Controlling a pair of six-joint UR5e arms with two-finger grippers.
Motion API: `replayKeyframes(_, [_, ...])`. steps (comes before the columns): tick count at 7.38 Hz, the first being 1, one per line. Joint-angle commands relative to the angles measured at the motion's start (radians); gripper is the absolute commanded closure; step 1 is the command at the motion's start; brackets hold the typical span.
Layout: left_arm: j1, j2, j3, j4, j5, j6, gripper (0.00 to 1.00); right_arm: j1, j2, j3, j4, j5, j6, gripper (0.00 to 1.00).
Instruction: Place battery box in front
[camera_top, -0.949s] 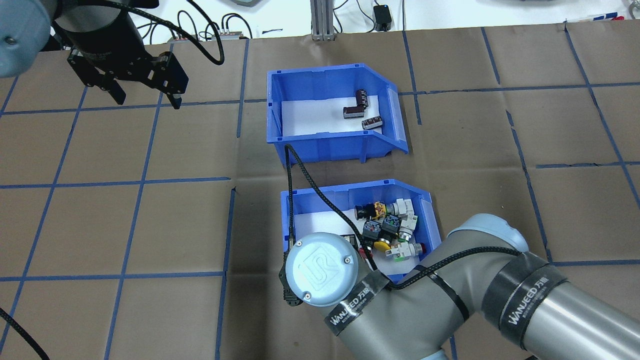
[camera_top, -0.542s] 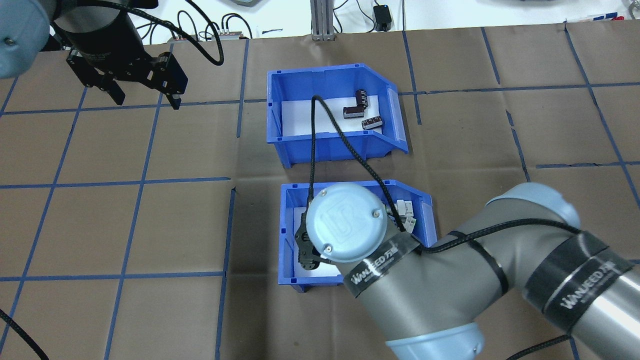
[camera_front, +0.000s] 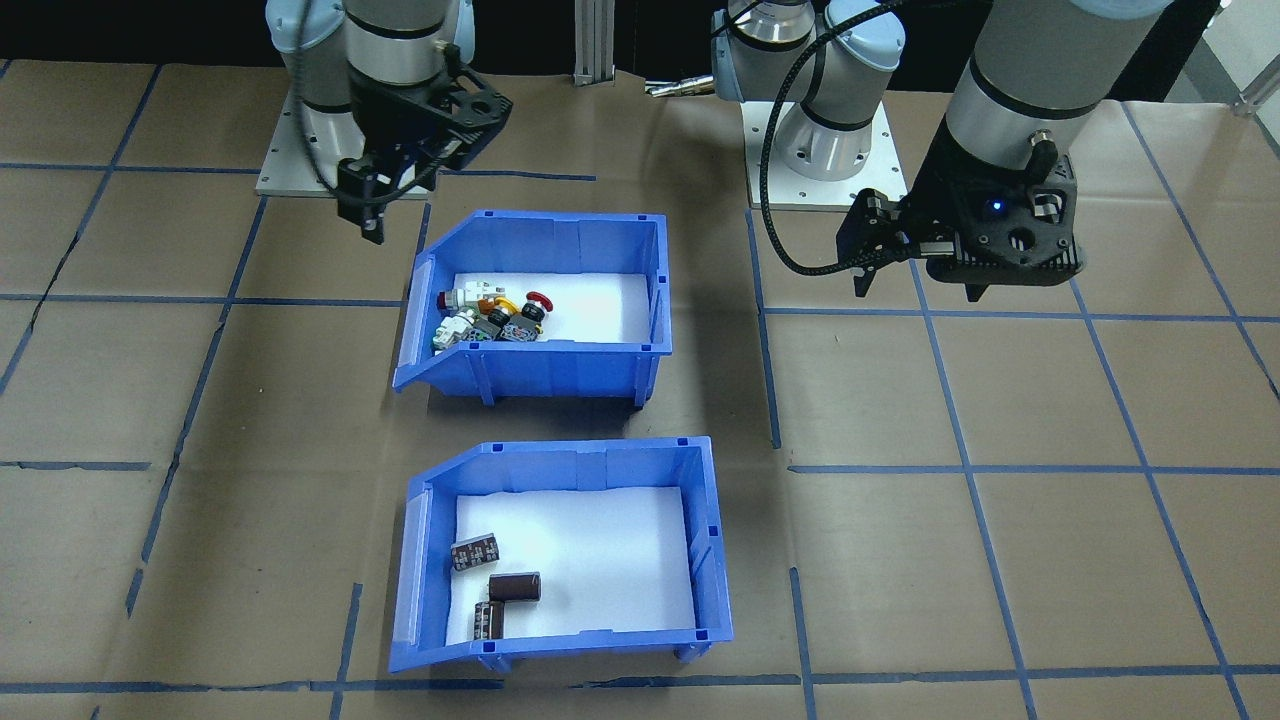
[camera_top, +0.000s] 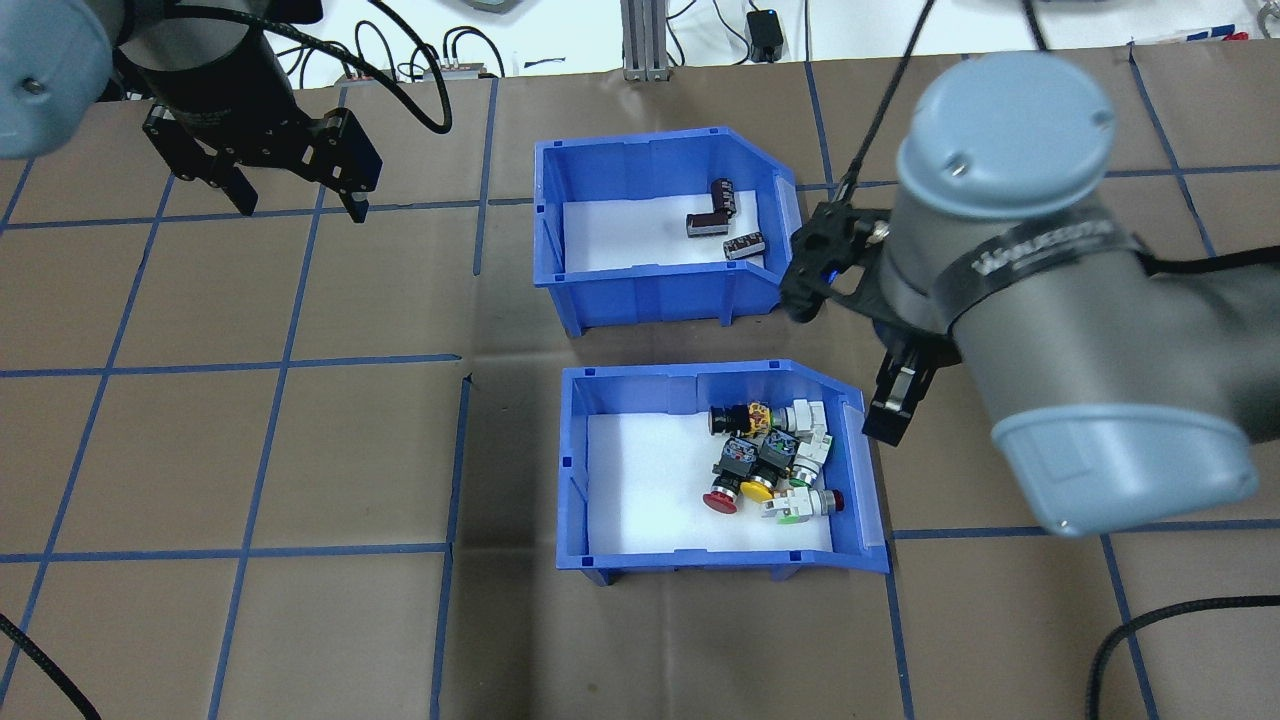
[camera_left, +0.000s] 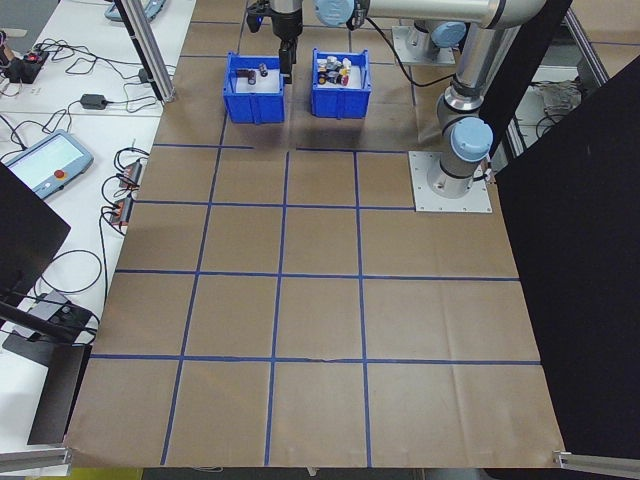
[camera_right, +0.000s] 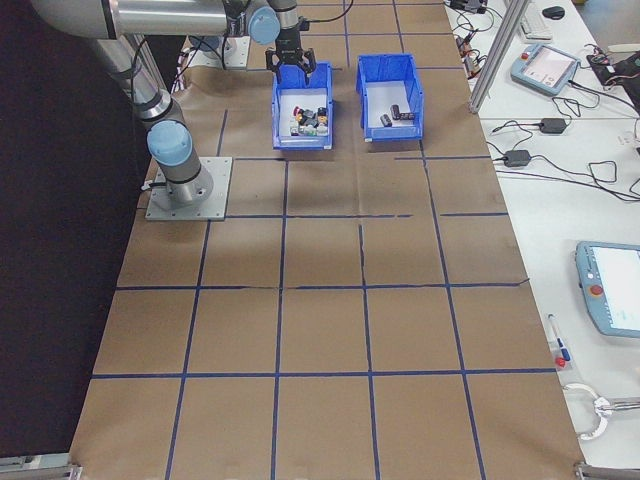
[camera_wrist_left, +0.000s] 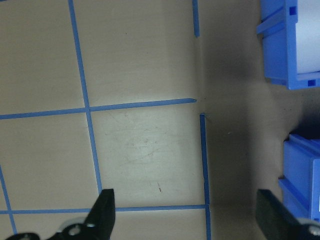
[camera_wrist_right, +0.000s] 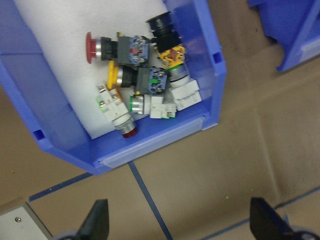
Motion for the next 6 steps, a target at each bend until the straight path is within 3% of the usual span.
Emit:
replayKeyframes(1, [0.000, 0.002, 0.000, 0.000, 0.001, 0.000, 0.00, -0.169, 0.040, -0.103, -0.004, 0.074, 0.152, 0.00])
replayKeyframes(3, [0.000, -0.001, 0.003, 0.002, 0.001, 0.000, 0.00, -0.172, 0.180, -0.274, 0.012, 0.071, 0.372, 0.00])
replayKeyframes(4, [0.000, 0.002, 0.003, 0.002, 0.001, 0.000, 0.00, -0.172, 0.274, -0.416, 0.101, 0.072, 0.547, 0.00])
replayKeyframes(5, [0.000, 0.000, 0.005, 0.002, -0.001, -0.001, 0.00, -0.169, 0.321, -0.477, 0.147, 0.084, 0.671, 0.00])
replayKeyframes(6, [0.000, -0.003, 0.006, 0.002, -0.001, 0.000, 0.00, -0.161, 0.331, -0.477, 0.154, 0.125, 0.767, 0.00])
